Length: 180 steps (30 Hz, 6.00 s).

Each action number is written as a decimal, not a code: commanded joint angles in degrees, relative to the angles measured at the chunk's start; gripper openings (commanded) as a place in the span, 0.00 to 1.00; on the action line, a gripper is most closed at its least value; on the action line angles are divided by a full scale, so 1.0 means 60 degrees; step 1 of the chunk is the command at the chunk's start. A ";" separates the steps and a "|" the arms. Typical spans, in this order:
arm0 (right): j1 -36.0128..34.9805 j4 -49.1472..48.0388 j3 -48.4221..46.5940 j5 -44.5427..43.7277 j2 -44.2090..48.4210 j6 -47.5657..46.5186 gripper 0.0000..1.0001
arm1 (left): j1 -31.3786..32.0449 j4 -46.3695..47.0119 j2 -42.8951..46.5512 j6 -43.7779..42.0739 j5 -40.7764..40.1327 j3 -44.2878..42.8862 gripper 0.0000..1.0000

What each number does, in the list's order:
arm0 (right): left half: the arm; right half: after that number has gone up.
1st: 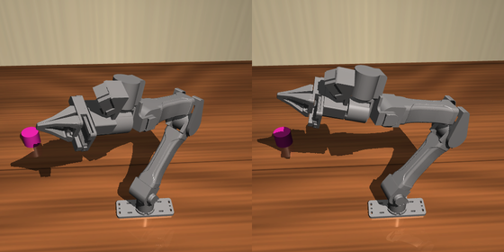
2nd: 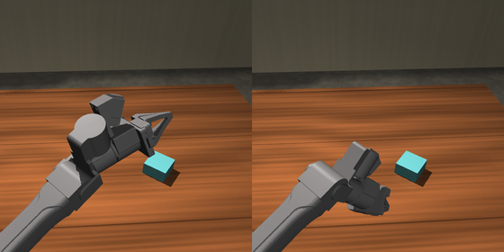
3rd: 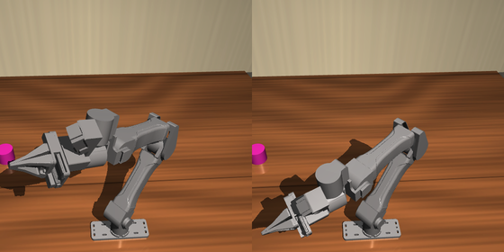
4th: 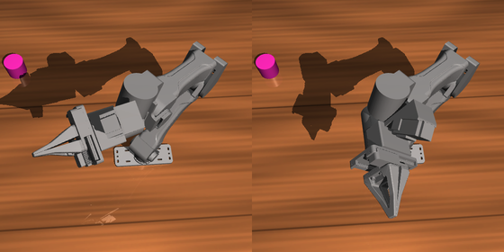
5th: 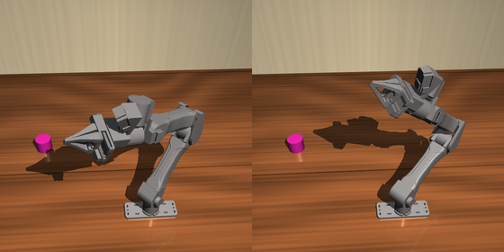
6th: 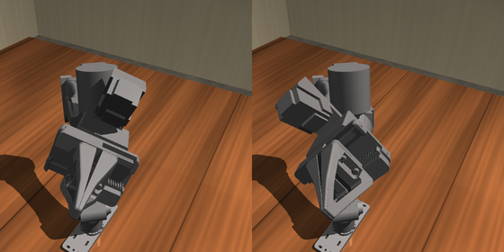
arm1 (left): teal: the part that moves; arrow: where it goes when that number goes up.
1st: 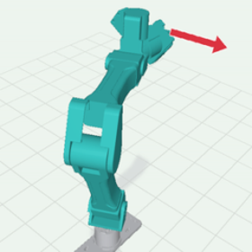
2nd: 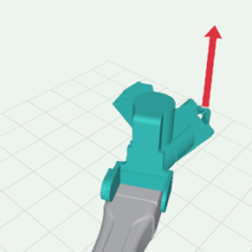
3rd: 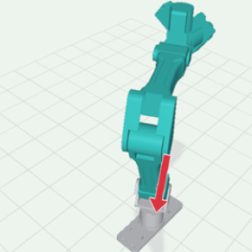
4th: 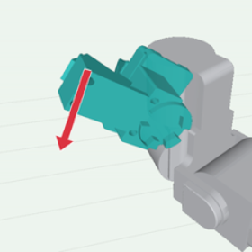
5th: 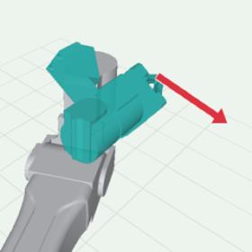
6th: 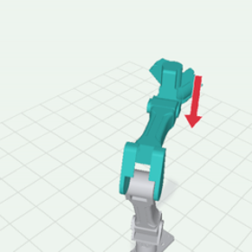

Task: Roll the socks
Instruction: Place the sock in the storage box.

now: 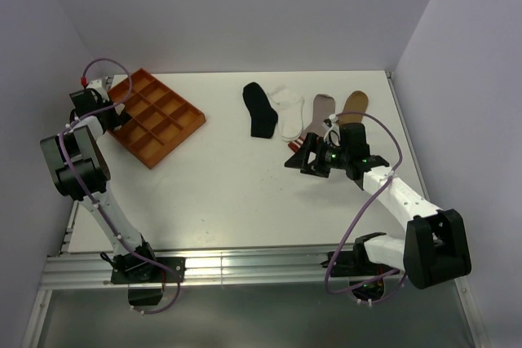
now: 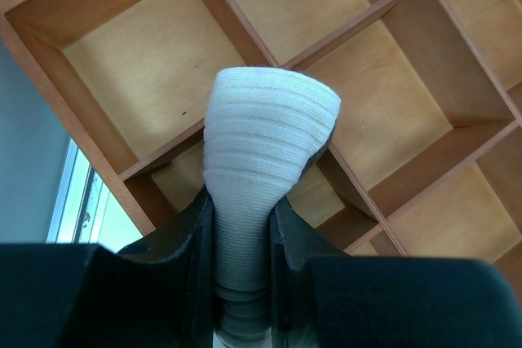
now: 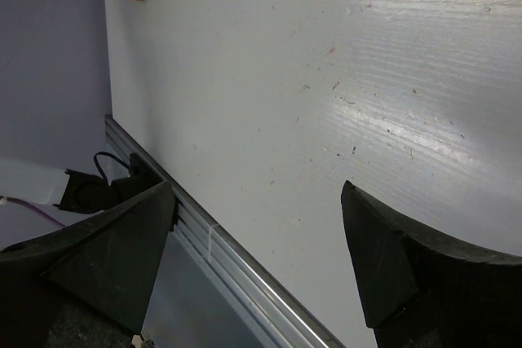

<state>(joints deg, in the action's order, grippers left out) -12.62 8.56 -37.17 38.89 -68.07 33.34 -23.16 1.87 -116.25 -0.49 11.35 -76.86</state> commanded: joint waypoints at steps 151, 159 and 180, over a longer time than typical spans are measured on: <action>-0.0035 0.0083 -0.0427 0.0036 0.0286 -0.0635 0.88 | 0.0607 -0.2670 -0.0606 -0.0123 -0.1643 -0.1135 0.07; -0.0035 0.0185 -0.0412 -0.0066 0.0272 -0.0679 0.88 | 0.0696 -0.3167 -0.1440 -0.0065 -0.1848 -0.1896 0.12; -0.0035 -0.0196 -0.0558 -0.0622 0.0169 -0.0313 0.87 | 0.0973 -0.3651 -0.0652 0.0638 -0.2286 -0.2879 0.56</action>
<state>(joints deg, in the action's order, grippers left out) -12.62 10.00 -38.59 37.01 -66.98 30.70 -18.87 -15.75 -124.09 0.51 -2.81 -95.39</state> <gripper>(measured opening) 0.874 0.532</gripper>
